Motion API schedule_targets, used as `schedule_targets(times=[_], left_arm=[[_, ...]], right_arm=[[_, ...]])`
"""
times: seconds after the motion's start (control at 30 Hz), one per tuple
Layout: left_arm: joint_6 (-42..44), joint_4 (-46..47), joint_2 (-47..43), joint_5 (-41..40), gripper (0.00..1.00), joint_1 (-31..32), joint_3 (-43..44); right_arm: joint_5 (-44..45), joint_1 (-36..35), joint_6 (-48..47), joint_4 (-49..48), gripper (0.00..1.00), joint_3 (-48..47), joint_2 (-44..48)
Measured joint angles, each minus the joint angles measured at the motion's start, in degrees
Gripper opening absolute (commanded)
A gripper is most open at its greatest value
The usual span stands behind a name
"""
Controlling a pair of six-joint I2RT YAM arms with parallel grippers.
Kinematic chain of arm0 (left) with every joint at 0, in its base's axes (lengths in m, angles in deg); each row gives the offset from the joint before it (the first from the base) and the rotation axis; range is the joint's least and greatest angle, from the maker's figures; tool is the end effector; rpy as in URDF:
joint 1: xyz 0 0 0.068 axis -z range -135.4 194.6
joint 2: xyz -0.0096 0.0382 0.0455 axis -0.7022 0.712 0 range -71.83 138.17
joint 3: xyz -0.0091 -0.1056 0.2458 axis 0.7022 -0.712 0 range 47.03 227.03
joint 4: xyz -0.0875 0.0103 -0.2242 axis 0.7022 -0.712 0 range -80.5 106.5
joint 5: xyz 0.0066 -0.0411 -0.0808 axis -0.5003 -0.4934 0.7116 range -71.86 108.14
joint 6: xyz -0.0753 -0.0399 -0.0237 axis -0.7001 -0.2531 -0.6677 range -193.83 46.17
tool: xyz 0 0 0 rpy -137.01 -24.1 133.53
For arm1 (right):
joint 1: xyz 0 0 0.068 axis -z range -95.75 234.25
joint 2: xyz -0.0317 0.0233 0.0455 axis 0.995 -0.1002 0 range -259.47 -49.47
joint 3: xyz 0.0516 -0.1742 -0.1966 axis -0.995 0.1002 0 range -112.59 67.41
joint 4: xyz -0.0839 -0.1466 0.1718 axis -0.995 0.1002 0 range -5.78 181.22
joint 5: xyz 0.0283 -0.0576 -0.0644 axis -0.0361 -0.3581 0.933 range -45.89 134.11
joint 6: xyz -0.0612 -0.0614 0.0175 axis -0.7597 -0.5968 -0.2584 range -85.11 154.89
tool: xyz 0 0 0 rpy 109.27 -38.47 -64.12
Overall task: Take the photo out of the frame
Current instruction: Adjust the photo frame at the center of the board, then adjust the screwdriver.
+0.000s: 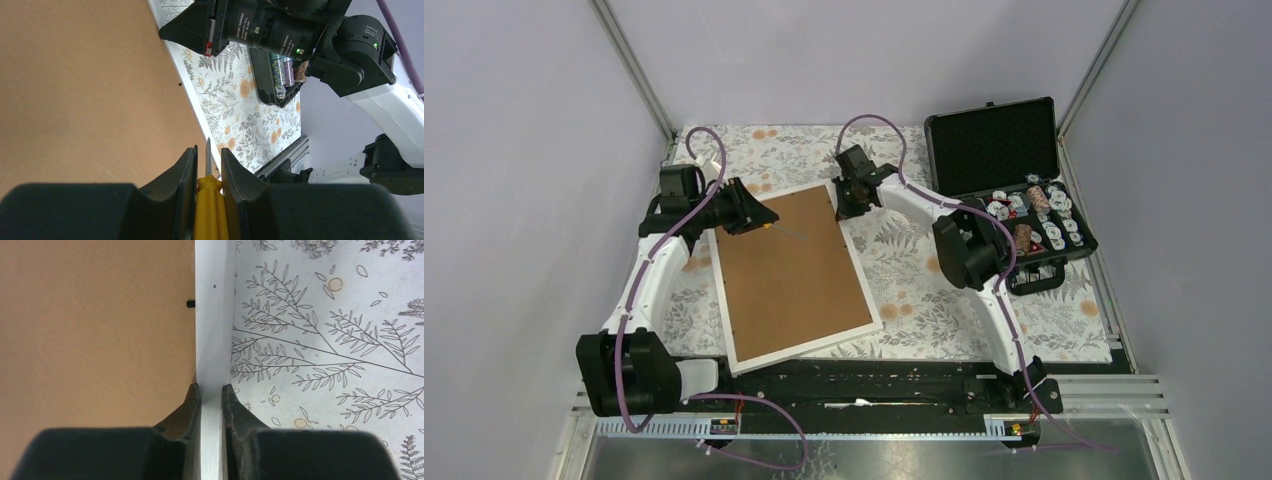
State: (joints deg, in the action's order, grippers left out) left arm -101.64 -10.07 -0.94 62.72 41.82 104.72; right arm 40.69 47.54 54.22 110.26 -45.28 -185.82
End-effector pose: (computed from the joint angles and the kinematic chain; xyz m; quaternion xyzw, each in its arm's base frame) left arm 0.2684 -0.0422 0.2823 -0.0658 0.8506 -0.4203 0.3090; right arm 0.4254 0.3230 0.1411 -0.1519 0.9261 0.1865 0.2907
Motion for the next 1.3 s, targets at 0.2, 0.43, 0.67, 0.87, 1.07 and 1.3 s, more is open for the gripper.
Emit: schedule_targets(times=[0.2,0.43,0.67,0.87,1.07,1.3], left_arm=[[0.2,0.1,1.7,-0.2,0.00,-0.1,0.5],[-0.1,0.3,4.4,-0.5,0.00,-0.1,0.6],[-0.2,0.5,6.0,-0.6,0.00,-0.1,0.8],[-0.2,2.6,5.5,0.7,0.00,-0.1,-0.7],[-5.0,9.9,-0.2,2.4,0.00,-0.2,-12.8],[-10.4,14.4,-1.3,3.8,0.00,1.0,-18.0]], right_arm=[[-0.9,3.3,2.1,-1.2,0.00,1.2,0.5],[-1.8,11.6,7.9,-1.4,0.00,6.7,4.0],[-2.9,14.2,14.6,-0.7,0.45,8.5,5.2],[-10.1,14.1,17.4,-3.1,0.93,13.0,6.9],[-17.6,14.4,17.8,-7.9,1.00,31.7,21.0],[-28.0,14.4,7.1,-15.8,1.00,48.8,37.5]])
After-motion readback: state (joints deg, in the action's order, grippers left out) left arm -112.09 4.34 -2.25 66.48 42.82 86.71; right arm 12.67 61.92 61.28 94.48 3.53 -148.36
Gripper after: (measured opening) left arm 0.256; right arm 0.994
